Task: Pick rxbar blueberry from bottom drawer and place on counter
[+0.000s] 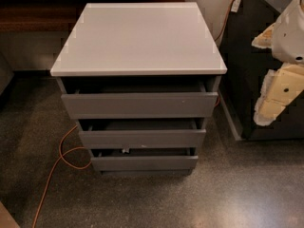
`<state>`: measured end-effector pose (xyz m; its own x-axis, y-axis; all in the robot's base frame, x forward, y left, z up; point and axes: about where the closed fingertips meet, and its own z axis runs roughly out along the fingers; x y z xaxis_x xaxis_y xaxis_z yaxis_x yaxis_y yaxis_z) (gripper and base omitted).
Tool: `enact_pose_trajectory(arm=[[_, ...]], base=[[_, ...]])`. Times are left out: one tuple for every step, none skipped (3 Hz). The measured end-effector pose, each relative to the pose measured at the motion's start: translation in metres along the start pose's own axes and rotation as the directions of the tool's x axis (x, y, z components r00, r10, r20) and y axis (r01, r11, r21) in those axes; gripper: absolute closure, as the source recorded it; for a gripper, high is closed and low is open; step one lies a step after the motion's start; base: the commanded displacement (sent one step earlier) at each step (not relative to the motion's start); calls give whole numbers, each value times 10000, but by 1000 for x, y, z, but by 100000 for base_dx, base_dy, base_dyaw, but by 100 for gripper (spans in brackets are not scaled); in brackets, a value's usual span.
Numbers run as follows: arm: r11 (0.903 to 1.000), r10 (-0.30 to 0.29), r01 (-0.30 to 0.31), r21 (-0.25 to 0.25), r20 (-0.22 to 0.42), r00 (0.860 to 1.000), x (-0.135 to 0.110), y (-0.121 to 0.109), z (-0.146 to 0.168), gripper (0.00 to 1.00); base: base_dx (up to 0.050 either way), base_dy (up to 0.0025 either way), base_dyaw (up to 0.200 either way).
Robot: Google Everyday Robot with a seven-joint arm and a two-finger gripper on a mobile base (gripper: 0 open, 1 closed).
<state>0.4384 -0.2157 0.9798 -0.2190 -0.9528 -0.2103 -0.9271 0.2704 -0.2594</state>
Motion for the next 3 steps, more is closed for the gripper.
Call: enact_pose_trajectory(arm=[[10000,-1,1,6,2,10000,0,0,0,0],[9999,-149,149,42,26,9999,-4,0,4,0],[9983,-580,579,75,160,9982,-14,2,27,0]], base=[[-5000,0,-1],[0,0,0],[0,0,0]])
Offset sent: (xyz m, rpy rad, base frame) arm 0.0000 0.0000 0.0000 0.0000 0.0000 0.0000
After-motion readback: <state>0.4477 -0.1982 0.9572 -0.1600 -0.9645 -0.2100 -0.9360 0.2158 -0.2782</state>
